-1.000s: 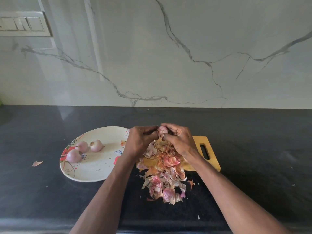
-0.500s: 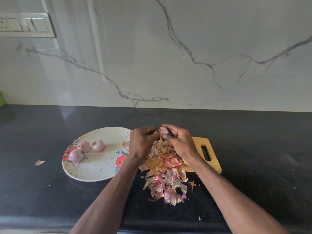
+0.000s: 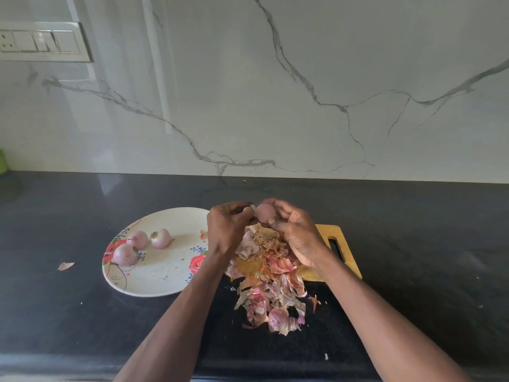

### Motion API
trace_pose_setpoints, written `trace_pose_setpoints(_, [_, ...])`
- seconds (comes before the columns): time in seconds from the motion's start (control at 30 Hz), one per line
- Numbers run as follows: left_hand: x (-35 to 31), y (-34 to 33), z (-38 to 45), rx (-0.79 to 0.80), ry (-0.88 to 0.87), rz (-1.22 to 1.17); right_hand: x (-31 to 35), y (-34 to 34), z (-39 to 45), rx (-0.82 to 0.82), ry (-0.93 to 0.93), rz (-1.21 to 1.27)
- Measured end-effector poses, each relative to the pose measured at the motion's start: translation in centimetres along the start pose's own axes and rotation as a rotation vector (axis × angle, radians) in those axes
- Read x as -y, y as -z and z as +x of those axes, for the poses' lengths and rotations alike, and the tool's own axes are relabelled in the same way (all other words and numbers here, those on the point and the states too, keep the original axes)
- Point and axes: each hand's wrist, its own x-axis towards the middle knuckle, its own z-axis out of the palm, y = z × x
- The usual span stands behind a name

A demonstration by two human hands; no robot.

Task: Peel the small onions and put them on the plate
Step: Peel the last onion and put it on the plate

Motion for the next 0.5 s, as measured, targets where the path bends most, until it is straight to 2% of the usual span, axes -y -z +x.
trace_pose_setpoints(0.13, [-0.3, -0.44, -0.36, -0.033, -0.063, 0.111, -0.01, -0.46, 0.23, -0.076, 0.01, -0.138])
trace_pose_setpoints(0.23, [-0.3, -0.62, -0.42, -0.018, -0.07, 0.109, -0.44, -0.59, 0.46, -0.136, 0.093, -0.396])
trace_pose_setpoints(0.37, [-0.25, -0.51, -0.25, 0.022, -0.031, 0.045, -0.58, -0.71, 0.35, -0.197, 0.307, -0.713])
trace_pose_setpoints(0.5, [-0.01, -0.48, -0.13, 0.038, 0.038, -0.056, -0.6, -0.79, 0.22, -0.197, 0.384, -0.795])
